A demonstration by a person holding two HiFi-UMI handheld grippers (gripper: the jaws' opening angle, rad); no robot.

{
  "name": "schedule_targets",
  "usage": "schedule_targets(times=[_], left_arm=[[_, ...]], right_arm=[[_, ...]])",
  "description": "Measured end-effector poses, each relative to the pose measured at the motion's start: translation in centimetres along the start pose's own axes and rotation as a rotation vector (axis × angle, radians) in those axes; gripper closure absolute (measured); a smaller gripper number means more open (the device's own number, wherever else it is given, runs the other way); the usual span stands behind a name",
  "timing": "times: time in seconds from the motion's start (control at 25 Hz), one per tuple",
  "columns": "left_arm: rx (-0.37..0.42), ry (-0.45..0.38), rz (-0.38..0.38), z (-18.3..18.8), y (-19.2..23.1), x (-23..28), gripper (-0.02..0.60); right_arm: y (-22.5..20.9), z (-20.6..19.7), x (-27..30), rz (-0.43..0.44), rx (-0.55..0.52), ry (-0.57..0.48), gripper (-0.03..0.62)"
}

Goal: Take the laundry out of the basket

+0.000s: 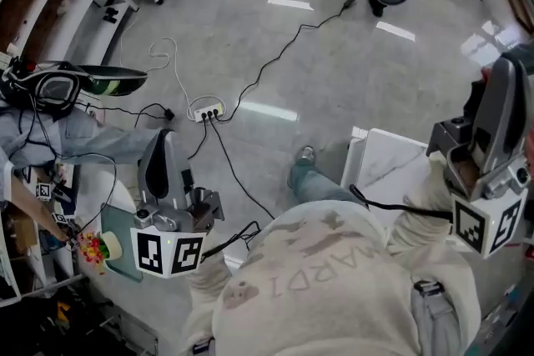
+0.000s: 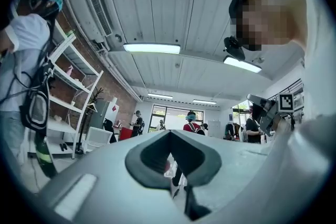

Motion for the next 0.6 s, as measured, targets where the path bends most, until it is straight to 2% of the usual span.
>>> schedule_targets(times=[0.12, 0.2, 0.24, 0.36, 0.52, 0.6], left_arm=[[0.015, -0.055, -0.075, -0.1, 1.0, 8.2, 0.581], [0.026, -0.080, -0.129, -0.6, 1.2, 12.7, 0.581], [0.024, -0.077, -0.158, -1.2, 1.3, 14.7, 0.581], [-0.008, -0.030, -0.257, -3.8, 1.1, 20.9, 0.581], [-0.069, -0.013, -0.410, -6.9, -1.6, 31.8, 0.581], [-0.103, -0.027, -0.528, -8.0, -3.4, 37.9, 0.581]], right_arm=[[-1.5, -2.2, 4.5, 0.100, 0.040, -0.112, 0.566], [-2.7, -3.9, 5.9, 0.100, 0.045, -0.139, 0.566], [-3.4, -4.9, 6.2, 0.057, 0.029, -0.123, 0.566], [-7.0, -8.4, 5.8, -0.144, 0.006, -0.019, 0.566], [-13.6, -11.5, 5.2, -0.243, 0.165, 0.005, 0.566], [-15.5, -12.3, 5.3, -0.318, 0.158, -0.015, 0.566]])
Point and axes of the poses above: the fingertips, and each gripper's own axes: x forward along the fingers, y to its left, z out of its top, the point moved 4 cm from there along -x, backward along the fingers, and after that the axes turned 2 degrees about x, right-handed, at the moved point
